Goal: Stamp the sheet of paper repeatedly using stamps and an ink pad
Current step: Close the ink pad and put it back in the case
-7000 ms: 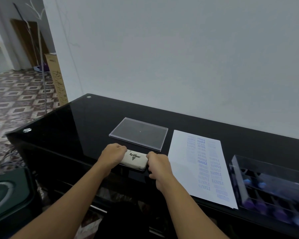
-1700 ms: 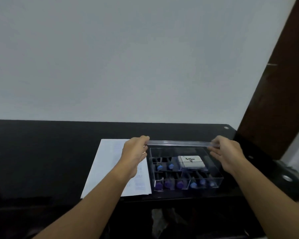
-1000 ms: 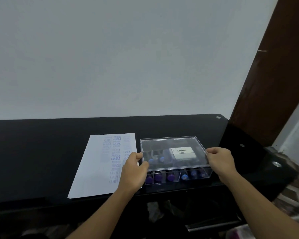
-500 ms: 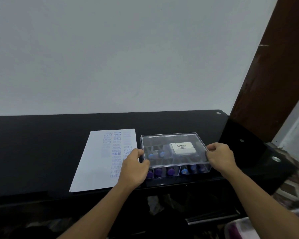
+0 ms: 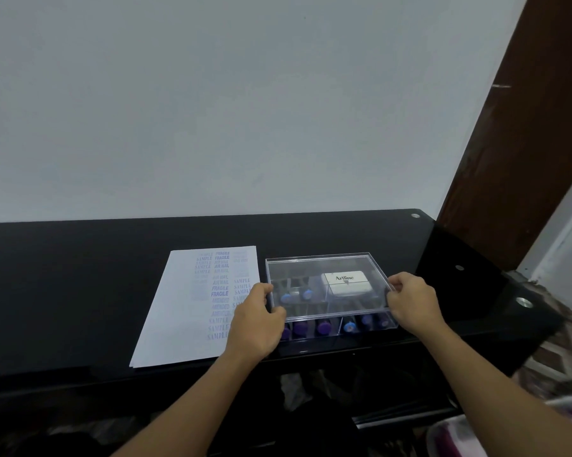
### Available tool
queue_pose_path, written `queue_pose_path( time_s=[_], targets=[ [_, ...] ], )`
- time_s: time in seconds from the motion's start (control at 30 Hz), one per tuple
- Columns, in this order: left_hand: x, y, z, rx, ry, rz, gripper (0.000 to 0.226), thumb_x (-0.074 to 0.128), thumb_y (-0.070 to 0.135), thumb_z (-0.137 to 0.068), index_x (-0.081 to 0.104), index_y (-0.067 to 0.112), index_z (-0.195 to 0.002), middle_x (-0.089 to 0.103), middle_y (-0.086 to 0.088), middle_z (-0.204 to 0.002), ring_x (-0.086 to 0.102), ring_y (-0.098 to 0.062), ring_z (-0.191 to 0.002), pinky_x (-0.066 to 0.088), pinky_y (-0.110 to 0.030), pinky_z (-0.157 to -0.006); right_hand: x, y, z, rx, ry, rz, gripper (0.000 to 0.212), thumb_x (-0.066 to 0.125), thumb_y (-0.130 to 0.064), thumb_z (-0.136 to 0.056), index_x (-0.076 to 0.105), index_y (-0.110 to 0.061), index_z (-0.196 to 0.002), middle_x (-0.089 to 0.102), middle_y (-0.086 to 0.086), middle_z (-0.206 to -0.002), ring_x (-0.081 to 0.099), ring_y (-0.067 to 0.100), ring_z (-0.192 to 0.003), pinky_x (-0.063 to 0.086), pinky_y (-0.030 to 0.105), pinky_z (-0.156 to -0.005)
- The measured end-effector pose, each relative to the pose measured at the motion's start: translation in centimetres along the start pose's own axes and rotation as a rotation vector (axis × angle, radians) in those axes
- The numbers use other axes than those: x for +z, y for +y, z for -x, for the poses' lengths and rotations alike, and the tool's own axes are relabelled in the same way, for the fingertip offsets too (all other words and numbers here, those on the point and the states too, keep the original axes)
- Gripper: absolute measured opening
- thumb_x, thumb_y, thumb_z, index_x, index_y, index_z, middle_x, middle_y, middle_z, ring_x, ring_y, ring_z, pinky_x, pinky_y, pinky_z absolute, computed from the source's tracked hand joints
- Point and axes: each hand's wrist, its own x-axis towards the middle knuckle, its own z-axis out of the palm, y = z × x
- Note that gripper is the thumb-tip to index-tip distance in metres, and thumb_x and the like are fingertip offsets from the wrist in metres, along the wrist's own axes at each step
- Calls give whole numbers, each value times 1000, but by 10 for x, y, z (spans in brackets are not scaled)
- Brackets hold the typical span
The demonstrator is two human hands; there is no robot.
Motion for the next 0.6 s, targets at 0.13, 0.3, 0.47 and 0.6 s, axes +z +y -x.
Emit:
queue_pose_path(
  time_s=[0.13,0.3,0.47,0.6],
  targets=[
    [-6,7,-1,4,-30,-150,40,53,21,-95,47,23,-135,53,15,-106,54,-9,-90,41,-26,-78,0,-2,3,6,-50,80,20,50,-6,-89,62,-16,-100,66,10,-98,58,27,-85,45,35,-70],
    [-5,25,-4,161,-12,-266,29,51,23,-95,52,18,-124,53,6,-123,46,-11,-111,40,-30,-91,2,-19,12,-144,-20,368,22,47,-17,-91,60,-10,-107,60,11,-120,53,34,-112,46,43,-89],
    [17,42,-13,395,-72,-463,42,43,28,-98,47,11,-137,40,-4,-149,27,-21,-141,24,-37,-116,21,-35,17,-403,-61,409,36,46,-24,-98,59,-14,-130,51,5,-145,43,27,-133,35,41,-108],
    [35,37,-21,411,-130,-555,47,34,34,-102,42,14,-143,31,-5,-157,22,-24,-146,19,-42,-119,41,-30,19,-448,-74,405,39,41,-27,-101,61,-15,-132,54,5,-144,44,22,-135,32,38,-112]
  ],
)
